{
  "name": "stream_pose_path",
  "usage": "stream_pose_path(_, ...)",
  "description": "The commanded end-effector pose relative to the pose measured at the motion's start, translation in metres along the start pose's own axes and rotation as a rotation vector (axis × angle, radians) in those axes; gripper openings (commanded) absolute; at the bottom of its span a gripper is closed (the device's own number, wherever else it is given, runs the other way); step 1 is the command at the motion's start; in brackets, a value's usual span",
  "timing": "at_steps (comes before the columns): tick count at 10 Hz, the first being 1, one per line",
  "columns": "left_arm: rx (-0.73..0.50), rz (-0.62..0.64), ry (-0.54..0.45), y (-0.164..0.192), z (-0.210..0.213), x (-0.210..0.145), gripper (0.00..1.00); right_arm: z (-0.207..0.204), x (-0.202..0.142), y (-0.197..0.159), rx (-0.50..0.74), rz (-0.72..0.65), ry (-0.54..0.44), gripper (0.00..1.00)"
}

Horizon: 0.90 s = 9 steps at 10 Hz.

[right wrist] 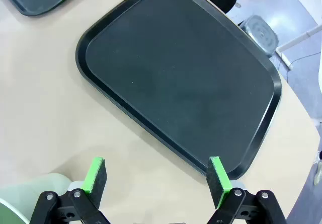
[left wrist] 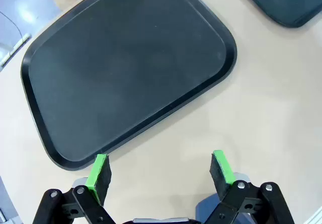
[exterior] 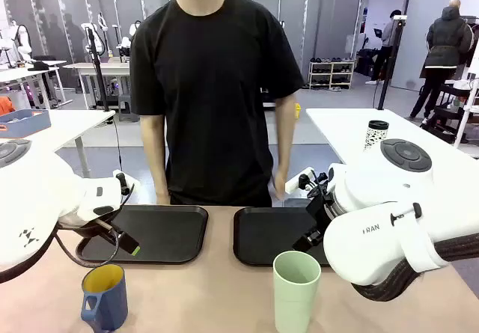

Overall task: Sort and store the cups by type.
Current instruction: Pick up the Reusable plastic cup.

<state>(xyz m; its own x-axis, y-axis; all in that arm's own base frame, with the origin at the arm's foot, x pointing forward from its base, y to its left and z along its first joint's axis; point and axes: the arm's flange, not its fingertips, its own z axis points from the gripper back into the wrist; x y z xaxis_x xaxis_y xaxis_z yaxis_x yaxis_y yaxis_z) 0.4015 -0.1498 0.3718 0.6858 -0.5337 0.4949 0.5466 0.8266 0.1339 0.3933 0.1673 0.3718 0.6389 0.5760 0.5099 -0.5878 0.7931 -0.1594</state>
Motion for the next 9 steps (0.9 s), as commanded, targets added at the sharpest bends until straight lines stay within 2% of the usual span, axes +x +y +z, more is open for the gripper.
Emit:
stream_pose_path(1, 0.0, 0.0, 0.0, -0.0002, 0.0, 0.0001, 1.0, 0.0, 0.0, 0.0, 0.0, 0.0, 0.0, 1.0)
stream_pose_path(9, 0.0, 0.0, 0.0, -0.0002, 0.0, 0.0001, 1.0, 0.0, 0.0, 0.0, 0.0, 0.0, 0.0, 1.0)
